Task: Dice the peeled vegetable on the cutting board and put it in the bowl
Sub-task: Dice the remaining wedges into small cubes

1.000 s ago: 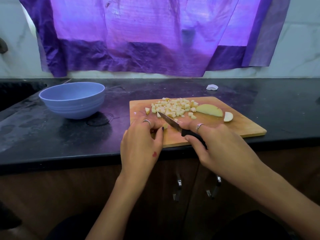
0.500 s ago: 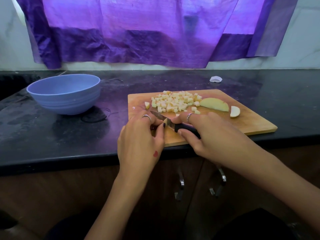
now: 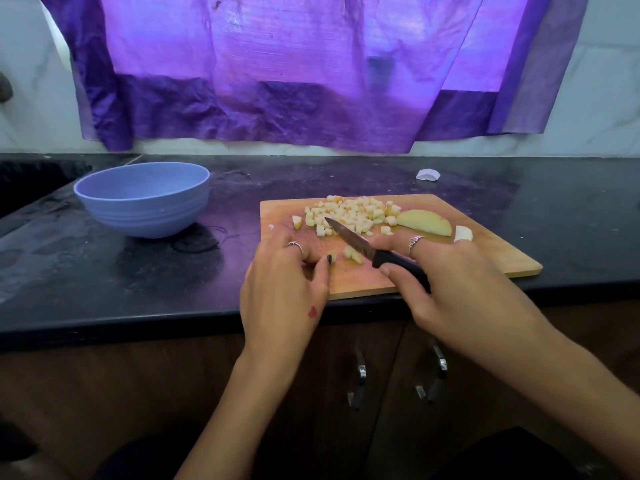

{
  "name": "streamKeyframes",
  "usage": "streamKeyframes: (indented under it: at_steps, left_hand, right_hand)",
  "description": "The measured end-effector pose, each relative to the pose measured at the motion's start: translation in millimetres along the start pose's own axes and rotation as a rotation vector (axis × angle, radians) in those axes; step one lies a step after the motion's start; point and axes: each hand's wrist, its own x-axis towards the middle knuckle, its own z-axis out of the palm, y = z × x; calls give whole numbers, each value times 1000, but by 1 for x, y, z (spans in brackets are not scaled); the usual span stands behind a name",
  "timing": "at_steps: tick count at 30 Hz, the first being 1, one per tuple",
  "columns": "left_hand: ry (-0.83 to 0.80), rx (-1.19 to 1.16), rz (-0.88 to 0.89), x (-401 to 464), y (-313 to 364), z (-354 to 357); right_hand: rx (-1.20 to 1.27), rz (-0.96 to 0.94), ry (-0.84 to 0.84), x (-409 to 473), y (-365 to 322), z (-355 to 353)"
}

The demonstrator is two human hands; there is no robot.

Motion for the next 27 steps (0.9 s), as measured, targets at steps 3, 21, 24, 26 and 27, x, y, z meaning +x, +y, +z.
streamKeyframes:
  at_steps: [3, 21, 24, 26, 27]
  left_hand:
    - [-1, -1, 19, 1, -2, 1]
    - [-104, -109, 57, 8, -6, 2]
    - [-94, -127, 41, 7, -6, 2]
    - [-89, -120, 39, 7, -4, 1]
    - [-83, -112, 38, 7, -3, 1]
  right_hand:
    - [41, -1, -15, -2, -6, 5]
    - [-23, -10, -181, 12, -12, 6]
    - [-115, -67, -195, 8, -11, 0]
    - [-124, -67, -200, 5, -8, -6]
    - [-103, -55, -181, 4, -5, -7]
